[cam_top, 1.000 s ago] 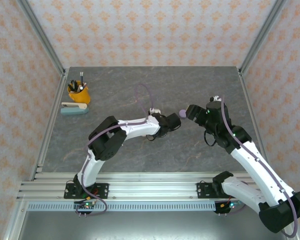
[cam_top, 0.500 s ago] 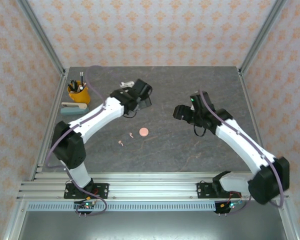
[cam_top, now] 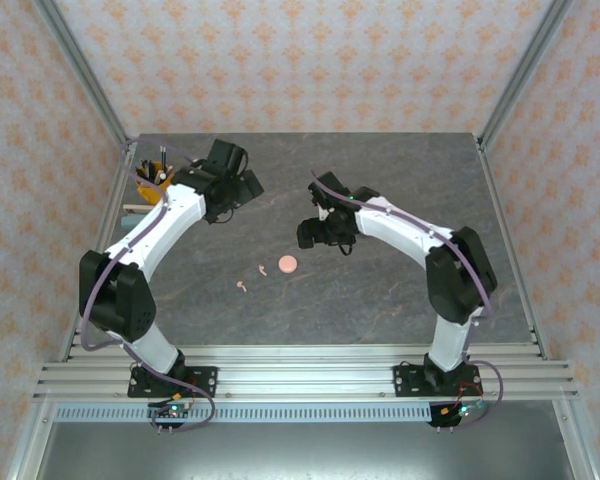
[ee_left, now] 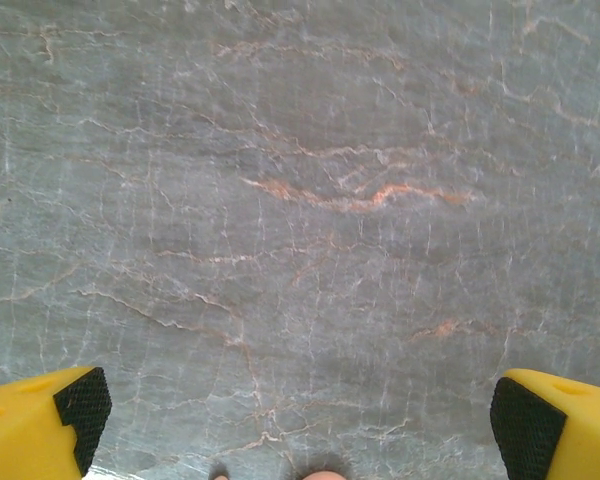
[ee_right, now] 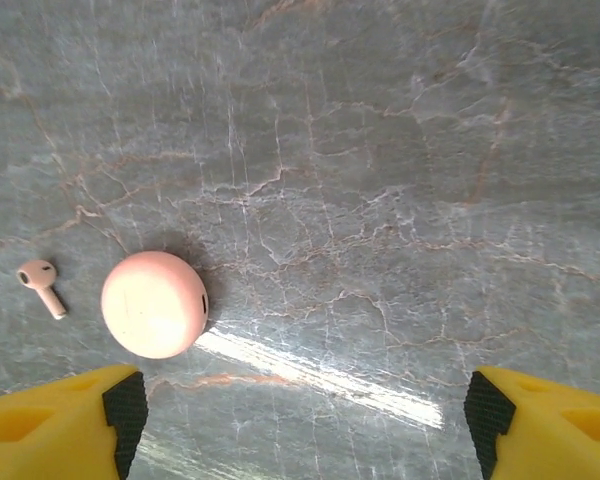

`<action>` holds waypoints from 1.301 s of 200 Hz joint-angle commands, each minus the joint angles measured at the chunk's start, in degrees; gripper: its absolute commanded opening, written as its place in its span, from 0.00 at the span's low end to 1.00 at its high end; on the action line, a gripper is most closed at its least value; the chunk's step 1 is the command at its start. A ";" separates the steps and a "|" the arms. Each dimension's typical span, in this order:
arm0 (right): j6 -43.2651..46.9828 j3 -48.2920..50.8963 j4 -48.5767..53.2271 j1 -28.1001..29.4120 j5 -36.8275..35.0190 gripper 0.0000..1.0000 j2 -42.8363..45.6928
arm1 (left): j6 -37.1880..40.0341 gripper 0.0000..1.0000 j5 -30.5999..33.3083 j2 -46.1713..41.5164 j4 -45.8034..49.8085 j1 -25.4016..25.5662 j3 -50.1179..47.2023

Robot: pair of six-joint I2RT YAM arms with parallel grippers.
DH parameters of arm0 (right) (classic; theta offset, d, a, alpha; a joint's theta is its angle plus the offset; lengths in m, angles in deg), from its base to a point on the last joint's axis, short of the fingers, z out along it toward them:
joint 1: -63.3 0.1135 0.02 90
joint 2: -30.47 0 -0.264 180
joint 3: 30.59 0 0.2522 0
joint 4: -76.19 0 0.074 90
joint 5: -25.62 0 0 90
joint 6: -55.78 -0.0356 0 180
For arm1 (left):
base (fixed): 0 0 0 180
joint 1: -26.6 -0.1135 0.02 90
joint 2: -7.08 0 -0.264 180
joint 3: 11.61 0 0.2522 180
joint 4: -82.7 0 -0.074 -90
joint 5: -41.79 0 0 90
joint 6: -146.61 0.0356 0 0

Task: Insert wireless bluetooth earbuds into charging case

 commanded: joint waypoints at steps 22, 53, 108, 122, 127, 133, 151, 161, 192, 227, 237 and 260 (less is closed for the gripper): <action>8.20 -7.88 9.77 3.45 -1.67 0.85 -6.70 | 0.99 1.00 -4.80 -1.07 -1.03 -5.03 -0.66; 11.35 -9.89 13.19 5.18 -0.64 0.85 -9.36 | 1.26 1.00 -5.76 0.35 -1.12 -6.34 0.34; 13.47 -10.16 15.09 6.37 1.12 0.85 -12.38 | -0.21 1.00 -7.47 2.32 -3.31 -6.85 0.69; 13.81 -10.98 15.28 6.31 1.84 0.85 -13.46 | -0.40 1.00 -7.69 2.85 -3.41 -6.88 1.23; 13.78 -11.37 15.36 6.30 2.14 0.85 -13.74 | -0.41 1.00 -7.74 3.07 -3.39 -6.89 1.38; 13.74 -11.78 15.29 6.31 2.30 0.85 -14.34 | -0.34 1.00 -7.74 3.21 -3.34 -6.89 1.64; 13.55 -13.38 15.19 6.32 2.06 0.85 -16.00 | -0.41 1.00 -7.83 3.48 -3.33 -6.90 2.31; 13.30 -14.35 15.02 6.28 1.60 0.85 -16.84 | -0.41 1.00 -7.83 3.61 -3.32 -6.90 2.56; 12.91 -18.50 15.36 6.29 -0.35 0.84 -20.09 | -0.41 1.00 -7.91 3.76 -3.32 -6.89 2.91; 12.21 -22.69 15.54 5.82 -0.72 0.84 -22.78 | -0.35 1.00 -8.00 3.94 -3.41 -6.89 2.96; 11.71 -23.96 15.55 5.46 -0.67 0.84 -23.52 | -0.41 1.00 -8.04 3.98 -3.41 -6.89 2.98; 10.52 -26.49 15.24 4.64 1.29 0.84 -24.19 | -0.50 1.00 -8.21 4.20 -3.54 -6.90 3.26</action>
